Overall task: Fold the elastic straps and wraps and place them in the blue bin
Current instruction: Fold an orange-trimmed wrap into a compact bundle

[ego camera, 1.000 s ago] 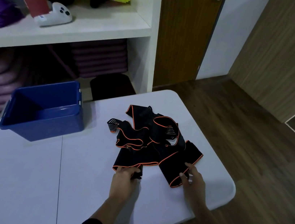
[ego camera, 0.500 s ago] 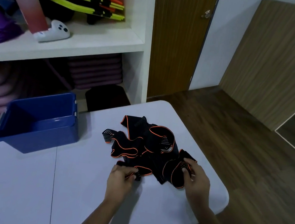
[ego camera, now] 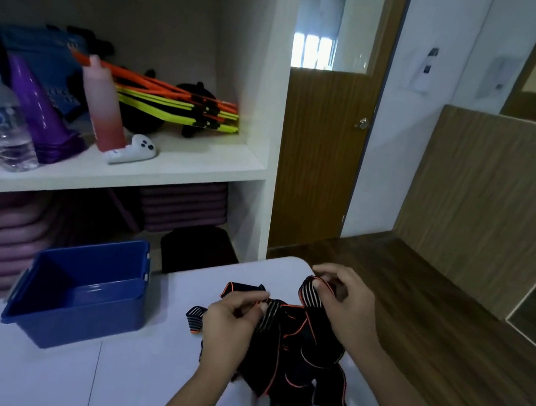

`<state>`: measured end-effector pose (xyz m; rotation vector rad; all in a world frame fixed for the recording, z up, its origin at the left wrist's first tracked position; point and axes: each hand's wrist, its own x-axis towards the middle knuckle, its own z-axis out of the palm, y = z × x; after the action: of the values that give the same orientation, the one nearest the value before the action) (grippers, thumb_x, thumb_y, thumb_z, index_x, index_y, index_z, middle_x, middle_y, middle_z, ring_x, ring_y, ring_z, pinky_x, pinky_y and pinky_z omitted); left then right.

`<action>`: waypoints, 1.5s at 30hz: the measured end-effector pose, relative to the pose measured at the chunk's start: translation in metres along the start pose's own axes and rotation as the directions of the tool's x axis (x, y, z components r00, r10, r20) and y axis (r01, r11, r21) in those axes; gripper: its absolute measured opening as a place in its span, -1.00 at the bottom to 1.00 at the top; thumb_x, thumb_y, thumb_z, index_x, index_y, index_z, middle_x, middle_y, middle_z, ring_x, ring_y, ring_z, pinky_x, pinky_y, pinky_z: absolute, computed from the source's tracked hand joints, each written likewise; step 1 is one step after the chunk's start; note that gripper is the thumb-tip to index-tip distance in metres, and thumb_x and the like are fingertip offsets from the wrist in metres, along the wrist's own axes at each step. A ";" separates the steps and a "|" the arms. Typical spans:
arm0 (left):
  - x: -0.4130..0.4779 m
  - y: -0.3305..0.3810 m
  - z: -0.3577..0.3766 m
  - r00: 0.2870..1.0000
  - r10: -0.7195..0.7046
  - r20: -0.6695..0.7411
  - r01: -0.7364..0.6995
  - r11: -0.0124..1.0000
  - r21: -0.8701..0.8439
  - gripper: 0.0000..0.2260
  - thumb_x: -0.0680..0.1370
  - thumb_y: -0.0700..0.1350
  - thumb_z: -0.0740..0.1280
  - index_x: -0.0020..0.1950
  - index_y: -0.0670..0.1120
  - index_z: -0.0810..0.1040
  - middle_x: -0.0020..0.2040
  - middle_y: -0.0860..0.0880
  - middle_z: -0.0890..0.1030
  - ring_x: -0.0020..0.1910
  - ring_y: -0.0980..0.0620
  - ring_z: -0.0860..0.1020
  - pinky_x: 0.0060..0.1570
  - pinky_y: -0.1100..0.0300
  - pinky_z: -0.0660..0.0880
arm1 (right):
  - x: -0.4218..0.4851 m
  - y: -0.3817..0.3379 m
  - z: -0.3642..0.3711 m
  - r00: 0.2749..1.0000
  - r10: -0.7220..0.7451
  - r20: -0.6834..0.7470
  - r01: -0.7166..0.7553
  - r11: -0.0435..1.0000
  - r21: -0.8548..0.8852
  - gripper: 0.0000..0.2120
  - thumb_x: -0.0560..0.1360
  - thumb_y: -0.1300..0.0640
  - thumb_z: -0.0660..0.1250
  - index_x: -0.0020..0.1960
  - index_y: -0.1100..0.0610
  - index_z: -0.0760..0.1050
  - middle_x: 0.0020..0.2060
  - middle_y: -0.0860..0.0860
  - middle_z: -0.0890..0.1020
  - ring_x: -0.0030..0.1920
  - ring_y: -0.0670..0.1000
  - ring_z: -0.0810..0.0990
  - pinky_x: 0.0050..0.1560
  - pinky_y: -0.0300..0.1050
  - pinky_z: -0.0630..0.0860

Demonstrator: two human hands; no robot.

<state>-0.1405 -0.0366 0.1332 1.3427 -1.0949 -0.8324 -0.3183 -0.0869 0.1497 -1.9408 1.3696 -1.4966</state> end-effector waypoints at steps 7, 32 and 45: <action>0.017 0.049 0.006 0.992 0.059 -0.108 -0.074 0.987 -0.141 -0.85 0.43 -0.23 0.44 -0.13 0.01 0.70 -0.18 0.03 0.70 -0.15 0.13 0.66 -0.03 0.16 0.59 | 0.042 -0.042 0.017 0.999 0.046 -0.004 -0.044 0.983 0.178 -0.87 0.44 0.22 0.40 -0.07 0.02 0.62 -0.10 -0.07 0.63 -0.05 -0.19 0.58 0.00 -0.36 0.50; 0.042 0.085 -0.019 0.952 0.305 0.002 -0.305 0.951 -0.058 -0.69 0.53 -0.29 0.24 0.12 0.08 0.57 -0.07 0.07 0.67 -0.01 0.20 0.59 0.01 0.27 0.51 | 0.063 -0.083 0.044 0.975 0.000 0.223 -0.115 0.857 0.502 -0.69 0.42 0.36 0.39 0.05 0.02 0.62 -0.03 -0.02 0.69 0.08 -0.08 0.62 0.08 -0.21 0.55; 0.063 0.090 -0.033 0.884 0.419 -0.206 -0.369 0.898 0.241 -0.77 0.41 -0.29 0.41 -0.07 0.03 0.67 -0.28 0.18 0.63 -0.25 0.26 0.59 -0.20 0.44 0.50 | 0.076 -0.097 0.034 0.943 -0.111 0.313 -0.054 0.879 0.474 -0.64 0.47 0.38 0.31 0.07 -0.04 0.57 0.05 -0.08 0.64 0.14 -0.16 0.58 0.12 -0.31 0.50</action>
<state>-0.1015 -0.0770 0.2328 1.2808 -1.2137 -0.2465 -0.2431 -0.1131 0.2497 -1.7847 0.7390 -1.2861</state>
